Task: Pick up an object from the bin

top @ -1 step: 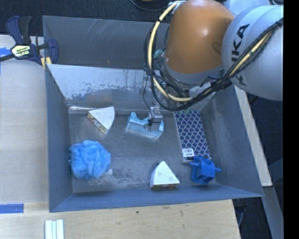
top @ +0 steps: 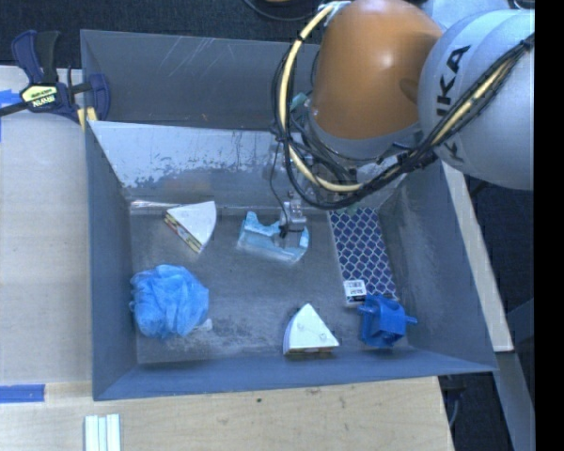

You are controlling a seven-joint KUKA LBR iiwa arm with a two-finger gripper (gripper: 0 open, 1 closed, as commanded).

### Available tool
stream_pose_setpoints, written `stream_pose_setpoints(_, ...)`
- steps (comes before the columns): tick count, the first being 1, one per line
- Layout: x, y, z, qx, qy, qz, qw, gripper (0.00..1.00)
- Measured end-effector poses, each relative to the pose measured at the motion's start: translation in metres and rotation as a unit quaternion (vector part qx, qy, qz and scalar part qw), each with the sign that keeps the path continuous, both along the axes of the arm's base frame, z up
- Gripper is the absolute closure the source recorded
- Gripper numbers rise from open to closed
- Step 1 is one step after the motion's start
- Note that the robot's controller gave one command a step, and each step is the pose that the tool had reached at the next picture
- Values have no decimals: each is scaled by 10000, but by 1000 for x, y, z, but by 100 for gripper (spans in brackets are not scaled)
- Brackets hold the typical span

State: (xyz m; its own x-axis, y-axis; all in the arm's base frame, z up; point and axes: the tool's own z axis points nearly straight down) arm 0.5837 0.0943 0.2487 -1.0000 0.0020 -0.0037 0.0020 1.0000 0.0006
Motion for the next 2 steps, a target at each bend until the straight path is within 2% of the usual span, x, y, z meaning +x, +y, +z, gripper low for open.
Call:
stream_pose_setpoints(1,-8,-15,-44,-4,9,59,10000,0)
stream_pose_setpoints(2,25,-13,-49,3,-24,21,10000,0)
